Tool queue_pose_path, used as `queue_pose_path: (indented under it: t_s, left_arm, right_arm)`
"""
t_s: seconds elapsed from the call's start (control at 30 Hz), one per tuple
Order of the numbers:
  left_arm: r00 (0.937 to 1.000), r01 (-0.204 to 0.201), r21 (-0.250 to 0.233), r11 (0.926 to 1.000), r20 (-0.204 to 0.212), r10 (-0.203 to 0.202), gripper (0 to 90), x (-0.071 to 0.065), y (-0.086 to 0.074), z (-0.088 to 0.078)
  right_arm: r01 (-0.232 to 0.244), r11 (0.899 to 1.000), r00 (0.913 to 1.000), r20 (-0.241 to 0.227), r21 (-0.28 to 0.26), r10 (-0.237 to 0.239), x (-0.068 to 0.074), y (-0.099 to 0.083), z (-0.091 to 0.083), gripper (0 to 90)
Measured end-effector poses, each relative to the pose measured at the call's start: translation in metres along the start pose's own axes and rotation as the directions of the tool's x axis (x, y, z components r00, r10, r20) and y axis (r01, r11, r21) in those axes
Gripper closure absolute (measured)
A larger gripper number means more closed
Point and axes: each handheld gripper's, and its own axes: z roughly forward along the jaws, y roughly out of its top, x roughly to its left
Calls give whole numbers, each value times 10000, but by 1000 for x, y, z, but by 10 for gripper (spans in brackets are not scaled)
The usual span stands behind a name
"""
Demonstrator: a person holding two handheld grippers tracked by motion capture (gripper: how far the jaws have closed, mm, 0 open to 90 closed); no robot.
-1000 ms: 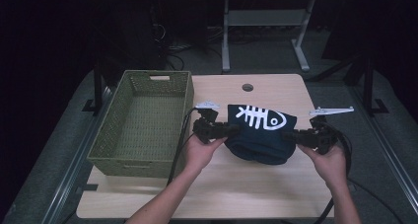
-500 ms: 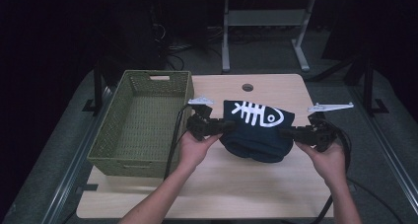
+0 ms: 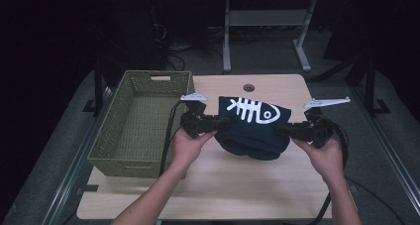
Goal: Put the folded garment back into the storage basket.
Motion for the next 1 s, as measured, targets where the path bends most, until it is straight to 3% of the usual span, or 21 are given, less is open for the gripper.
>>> queue_pose_path:
  t_s: [0.53, 1.0]
  left_arm:
    - [9996, 210, -299, 9993, -201, -216, 704, 11, 0, -25]
    - [9981, 339, -566, 9978, -498, -367, 704, 25, 1, -52]
  right_arm:
    - [350, 9992, 9982, -481, -186, -359, 20, 19, 6, 718]
    - [612, 9981, 9947, -820, -65, -616, 37, 39, 23, 719]
